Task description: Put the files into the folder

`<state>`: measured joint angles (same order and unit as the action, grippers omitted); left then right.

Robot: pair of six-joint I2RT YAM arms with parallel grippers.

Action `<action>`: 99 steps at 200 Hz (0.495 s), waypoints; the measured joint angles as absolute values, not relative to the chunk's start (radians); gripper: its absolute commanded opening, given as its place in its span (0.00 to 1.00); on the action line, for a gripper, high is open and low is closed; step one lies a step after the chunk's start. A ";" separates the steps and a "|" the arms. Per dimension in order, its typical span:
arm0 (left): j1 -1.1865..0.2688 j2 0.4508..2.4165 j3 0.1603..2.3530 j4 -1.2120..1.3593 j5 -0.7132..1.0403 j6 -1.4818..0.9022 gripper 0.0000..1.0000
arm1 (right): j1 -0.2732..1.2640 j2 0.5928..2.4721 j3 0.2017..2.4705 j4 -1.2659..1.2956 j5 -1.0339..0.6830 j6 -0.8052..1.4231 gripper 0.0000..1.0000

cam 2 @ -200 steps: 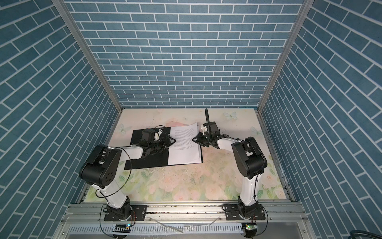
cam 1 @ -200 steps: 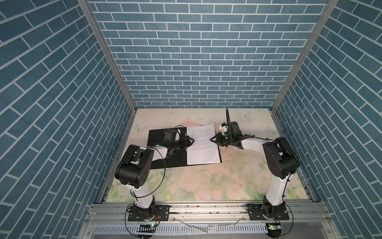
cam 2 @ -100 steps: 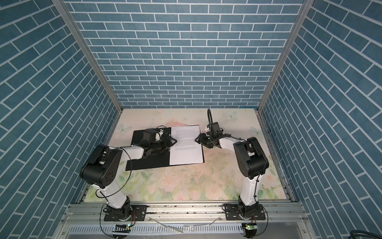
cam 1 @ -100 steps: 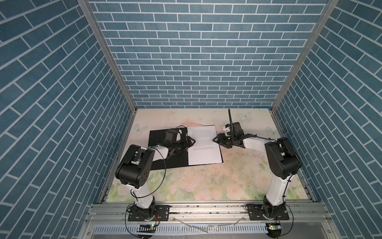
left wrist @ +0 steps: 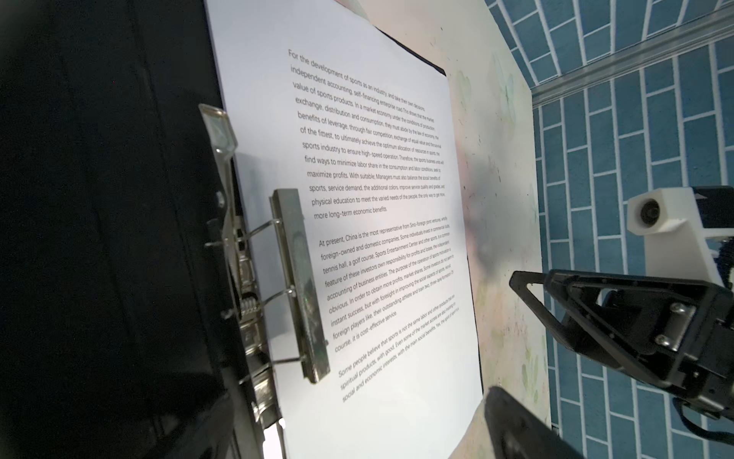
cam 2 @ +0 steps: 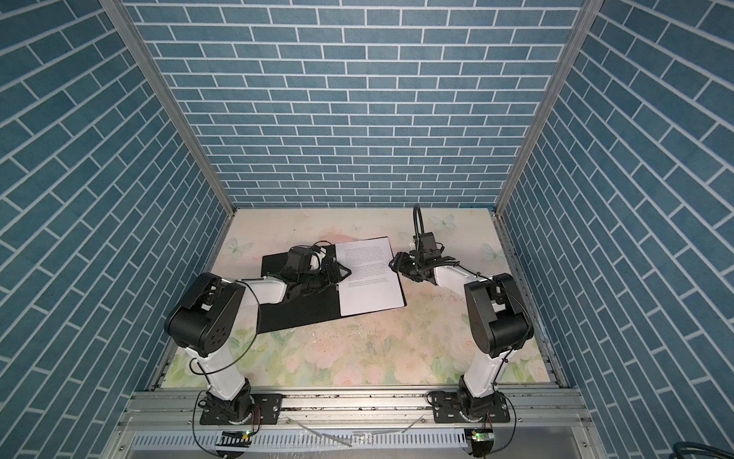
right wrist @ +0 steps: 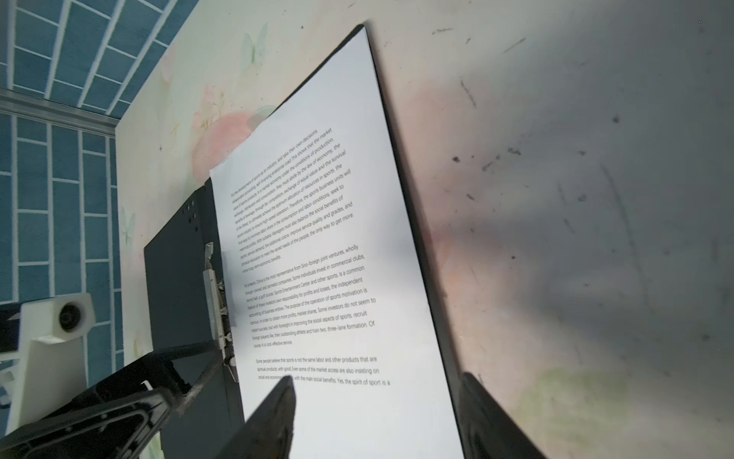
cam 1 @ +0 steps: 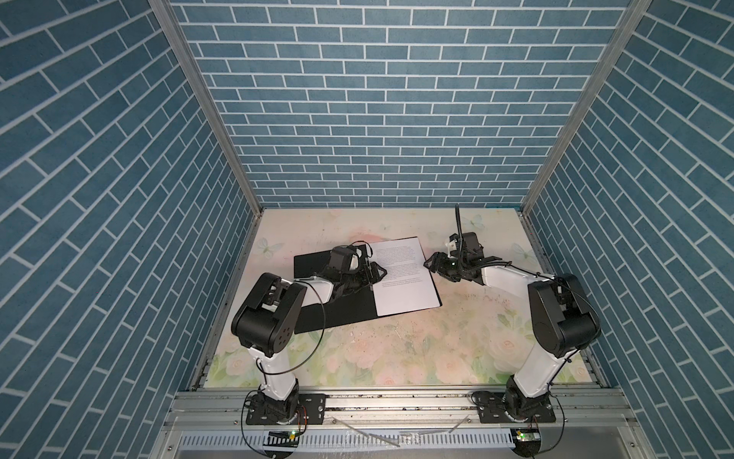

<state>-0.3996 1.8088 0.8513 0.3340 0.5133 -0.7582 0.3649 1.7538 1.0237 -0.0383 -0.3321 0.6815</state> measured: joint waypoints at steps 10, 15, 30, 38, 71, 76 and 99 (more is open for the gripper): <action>-0.403 1.810 0.851 0.338 0.514 -0.764 1.00 | 0.361 1.752 1.015 -0.040 -0.327 0.679 0.65; -0.404 1.810 0.851 0.339 0.514 -0.768 1.00 | 0.360 1.751 1.012 -0.043 -0.324 0.678 0.65; -0.404 1.808 0.851 0.336 0.514 -0.770 1.00 | 0.357 1.749 1.003 -0.046 -0.317 0.674 0.66; -0.404 1.807 0.853 0.329 0.514 -0.768 1.00 | 0.355 1.748 0.999 -0.046 -0.313 0.672 0.66; -0.388 1.805 0.872 0.287 0.515 -0.755 1.00 | 0.350 1.724 0.978 -0.045 -0.298 0.672 0.66; -0.383 1.805 0.876 0.279 0.516 -0.751 1.00 | 0.350 1.720 0.975 -0.044 -0.296 0.672 0.66; -0.358 1.806 0.908 0.233 0.516 -0.726 1.00 | 0.347 1.700 0.955 -0.035 -0.287 0.671 0.67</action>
